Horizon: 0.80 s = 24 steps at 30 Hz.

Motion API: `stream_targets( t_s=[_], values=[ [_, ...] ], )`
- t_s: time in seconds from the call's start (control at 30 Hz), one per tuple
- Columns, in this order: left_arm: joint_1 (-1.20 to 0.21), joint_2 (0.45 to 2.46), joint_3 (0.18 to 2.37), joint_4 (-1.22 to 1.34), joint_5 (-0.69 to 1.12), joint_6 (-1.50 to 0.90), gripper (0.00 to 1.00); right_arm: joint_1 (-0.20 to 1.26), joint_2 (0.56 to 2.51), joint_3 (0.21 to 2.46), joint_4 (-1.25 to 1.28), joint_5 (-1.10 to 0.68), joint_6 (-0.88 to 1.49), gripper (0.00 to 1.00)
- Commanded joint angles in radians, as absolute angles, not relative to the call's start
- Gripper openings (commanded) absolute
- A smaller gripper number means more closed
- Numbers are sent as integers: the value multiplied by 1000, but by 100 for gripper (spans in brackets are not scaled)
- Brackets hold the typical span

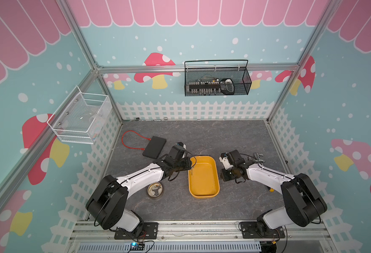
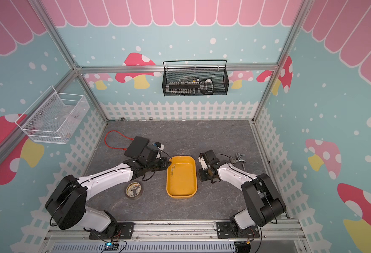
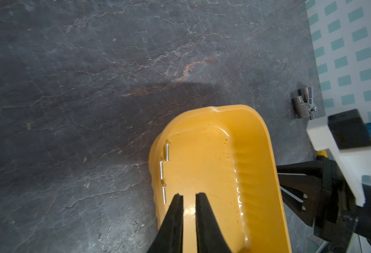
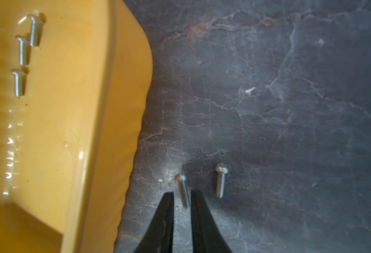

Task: Take out the screws from the storage box
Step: Place the screw at the center of the board, then pick up the screw from the storage box.

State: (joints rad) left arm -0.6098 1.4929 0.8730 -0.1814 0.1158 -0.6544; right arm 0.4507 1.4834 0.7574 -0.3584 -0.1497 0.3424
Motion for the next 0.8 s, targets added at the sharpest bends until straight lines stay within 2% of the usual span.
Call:
stream_targets(
  t_s=[0.0,0.17,0.27,0.4,0.67,0.77],
  values=[
    [-588,1448,843,-163,112,-655,17,444,1470,763,-360,-139,342,24],
    [-551,1430,824,-158,131,-647,17,445,1435,813,-403,-140,347,21],
    [-534,1429,796,-138,150,-652,17,447,1340,848,-403,-175,357,19],
    [-532,1436,753,-86,181,-668,12,471,1287,907,-403,-253,387,18],
    [-528,1444,698,-34,188,-682,0,666,1455,960,-279,-268,491,18],
    [-525,1447,683,-19,194,-682,0,701,1539,1005,-268,-250,505,26]
  ],
)
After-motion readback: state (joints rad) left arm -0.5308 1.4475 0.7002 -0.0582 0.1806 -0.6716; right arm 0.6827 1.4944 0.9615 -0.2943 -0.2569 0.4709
